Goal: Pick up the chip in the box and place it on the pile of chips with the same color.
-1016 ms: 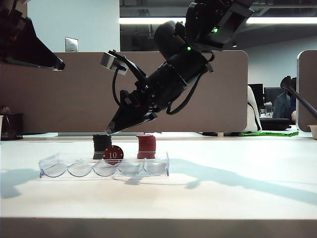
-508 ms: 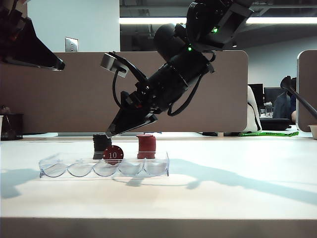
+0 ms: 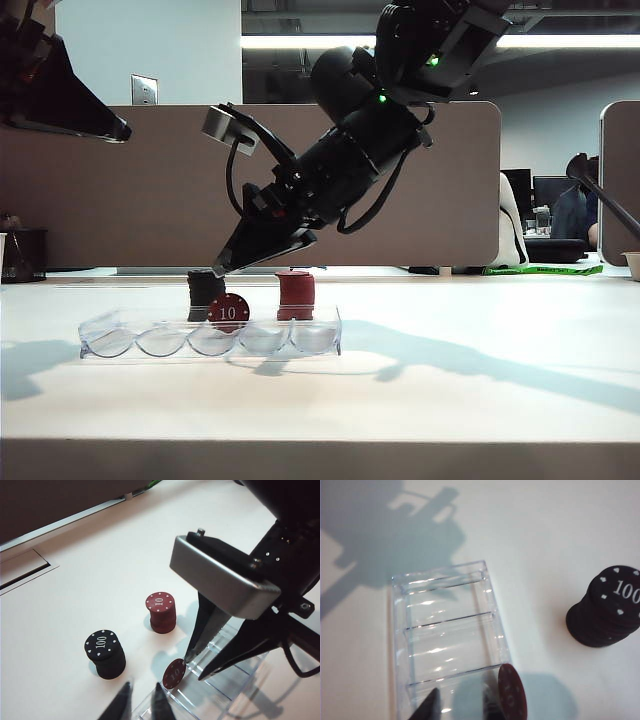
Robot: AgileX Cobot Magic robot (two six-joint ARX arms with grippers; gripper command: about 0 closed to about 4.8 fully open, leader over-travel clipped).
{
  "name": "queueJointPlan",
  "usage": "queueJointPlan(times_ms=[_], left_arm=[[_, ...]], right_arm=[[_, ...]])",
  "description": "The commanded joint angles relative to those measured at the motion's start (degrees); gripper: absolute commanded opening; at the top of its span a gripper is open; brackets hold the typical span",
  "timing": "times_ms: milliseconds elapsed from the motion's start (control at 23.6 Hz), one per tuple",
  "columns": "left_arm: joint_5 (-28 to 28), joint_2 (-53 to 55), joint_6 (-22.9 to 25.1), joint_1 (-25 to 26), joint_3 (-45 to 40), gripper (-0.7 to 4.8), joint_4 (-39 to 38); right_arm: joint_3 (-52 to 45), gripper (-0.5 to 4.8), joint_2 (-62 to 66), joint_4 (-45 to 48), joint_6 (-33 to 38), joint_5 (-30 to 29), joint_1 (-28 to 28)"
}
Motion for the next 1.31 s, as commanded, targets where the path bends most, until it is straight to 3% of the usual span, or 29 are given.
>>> queueJointPlan(times_ms=[42, 127, 1059, 1313], left_arm=[[0.31, -0.07, 0.24, 0.02, 0.33, 0.58, 0.46], [0.31, -0.07, 0.24, 0.02, 0.33, 0.58, 0.42], [0.33, -0.04, 0.26, 0.02, 0.33, 0.58, 0.00], [0.31, -0.04, 0.26, 0.02, 0.33, 0.58, 0.00]], right_arm=[[0.13, 1.36, -0.26, 2.51, -0.37, -0.20, 0.00], [0.13, 1.72, -0.22, 2.71, -1.81, -0.07, -0.02], [0.15, 1.70, 4.37, 8.57, -2.05, 1.09, -0.70], [0.15, 1.43, 4.37, 8.46, -2.03, 1.07, -0.70]])
